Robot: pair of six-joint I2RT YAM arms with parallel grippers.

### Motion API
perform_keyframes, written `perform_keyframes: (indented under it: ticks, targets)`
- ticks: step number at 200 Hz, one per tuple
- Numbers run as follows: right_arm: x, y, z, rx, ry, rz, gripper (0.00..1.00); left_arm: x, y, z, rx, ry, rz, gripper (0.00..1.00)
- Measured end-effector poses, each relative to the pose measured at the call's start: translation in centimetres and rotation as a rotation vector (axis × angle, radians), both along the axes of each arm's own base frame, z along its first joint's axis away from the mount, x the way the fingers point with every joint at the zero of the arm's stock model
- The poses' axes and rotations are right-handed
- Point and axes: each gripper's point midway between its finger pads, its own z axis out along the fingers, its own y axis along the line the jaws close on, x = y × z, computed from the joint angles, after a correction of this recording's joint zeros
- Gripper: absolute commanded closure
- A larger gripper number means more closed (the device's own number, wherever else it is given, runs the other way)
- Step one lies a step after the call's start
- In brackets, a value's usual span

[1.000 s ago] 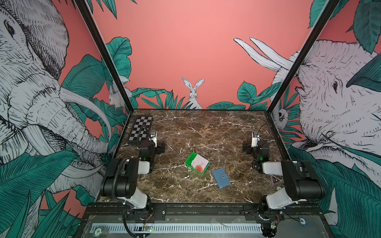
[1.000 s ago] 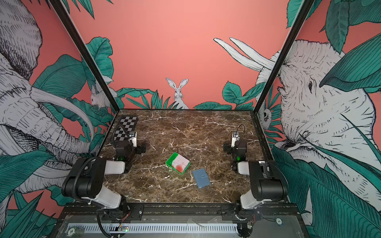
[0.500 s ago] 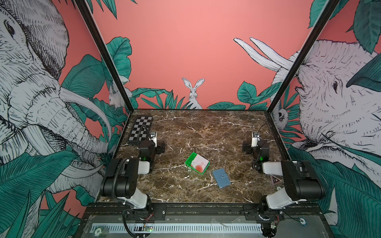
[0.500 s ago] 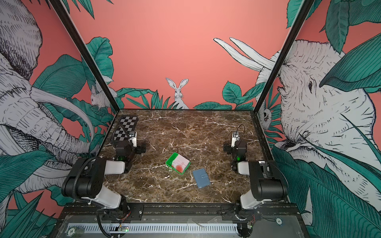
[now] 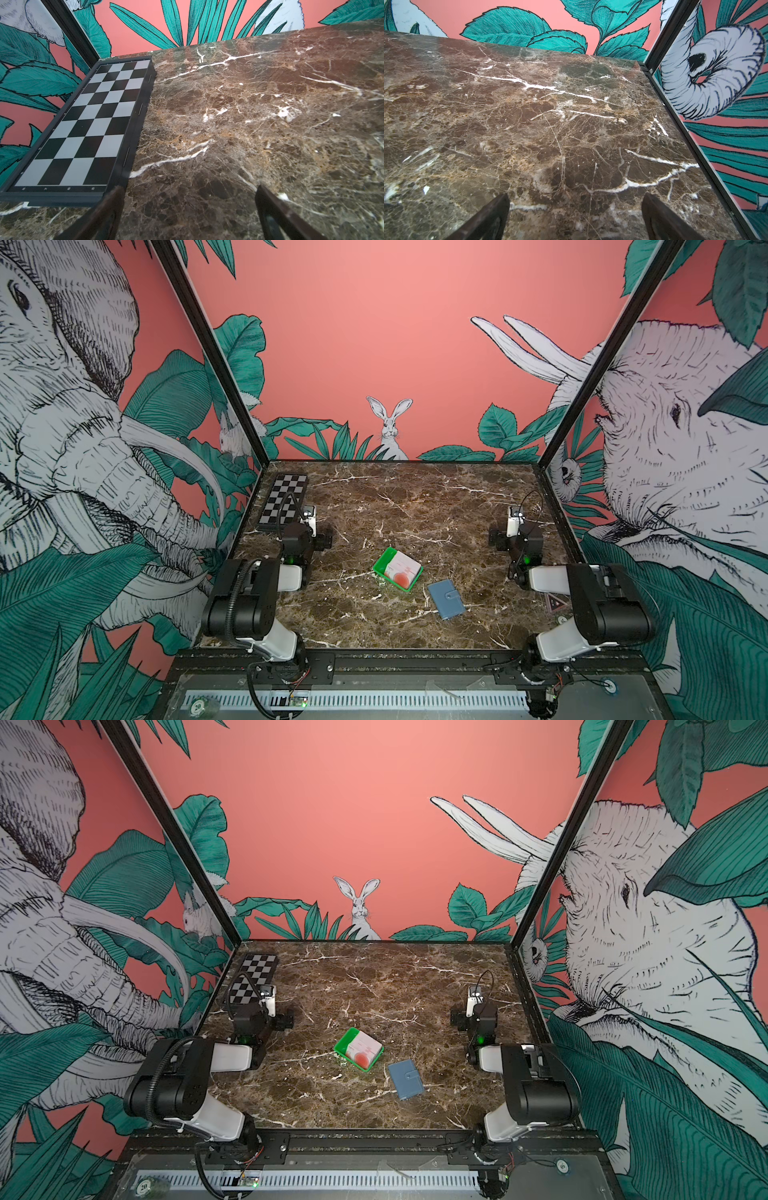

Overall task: Insert credit cards into a card holder
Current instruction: Move the storage box to the center of the table.

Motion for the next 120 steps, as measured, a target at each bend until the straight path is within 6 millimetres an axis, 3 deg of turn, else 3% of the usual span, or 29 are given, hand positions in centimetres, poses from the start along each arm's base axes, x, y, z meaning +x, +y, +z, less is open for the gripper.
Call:
perform_keyframes:
  ticks: [94, 120]
  targets:
    - [-0.1, -0.3, 0.1, -0.003, 0.001, -0.019, 0.02, 0.1, 0.1, 0.3, 0.001, -0.013, 0.003, 0.01]
    - [-0.5, -0.5, 1.1, -0.005, -0.004, -0.031, 0.02, -0.4, 0.2, 1.2, 0.002, -0.033, 0.012, 0.01]
